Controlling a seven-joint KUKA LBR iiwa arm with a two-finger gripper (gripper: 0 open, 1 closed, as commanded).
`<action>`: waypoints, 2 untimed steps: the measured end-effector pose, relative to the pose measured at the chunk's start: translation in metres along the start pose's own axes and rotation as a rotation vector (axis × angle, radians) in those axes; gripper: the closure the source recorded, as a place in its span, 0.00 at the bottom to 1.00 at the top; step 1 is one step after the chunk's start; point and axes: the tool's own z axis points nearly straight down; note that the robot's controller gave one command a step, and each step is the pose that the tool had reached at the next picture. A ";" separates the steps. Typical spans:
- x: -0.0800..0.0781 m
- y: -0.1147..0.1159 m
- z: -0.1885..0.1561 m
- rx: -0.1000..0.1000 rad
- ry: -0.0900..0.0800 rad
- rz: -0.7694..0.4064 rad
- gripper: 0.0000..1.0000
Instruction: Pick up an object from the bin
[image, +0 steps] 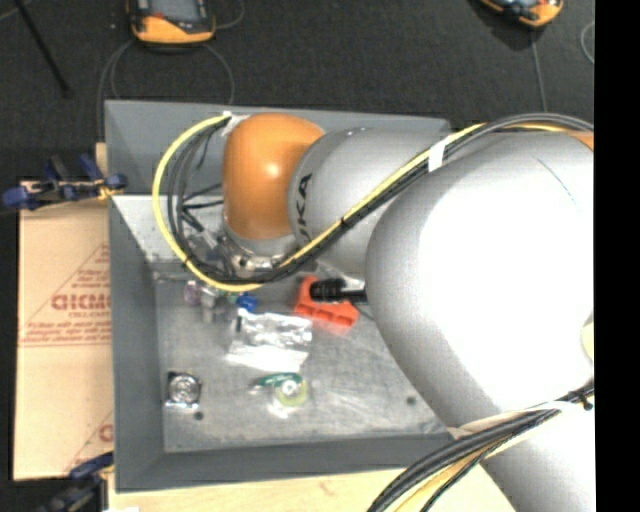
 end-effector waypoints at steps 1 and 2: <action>0.004 -0.033 0.000 0.001 0.003 0.079 1.00; 0.000 -0.039 -0.043 -0.001 -0.001 0.088 1.00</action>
Offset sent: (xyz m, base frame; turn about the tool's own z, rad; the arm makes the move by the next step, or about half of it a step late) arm -0.0205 -0.0261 -0.0005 0.0838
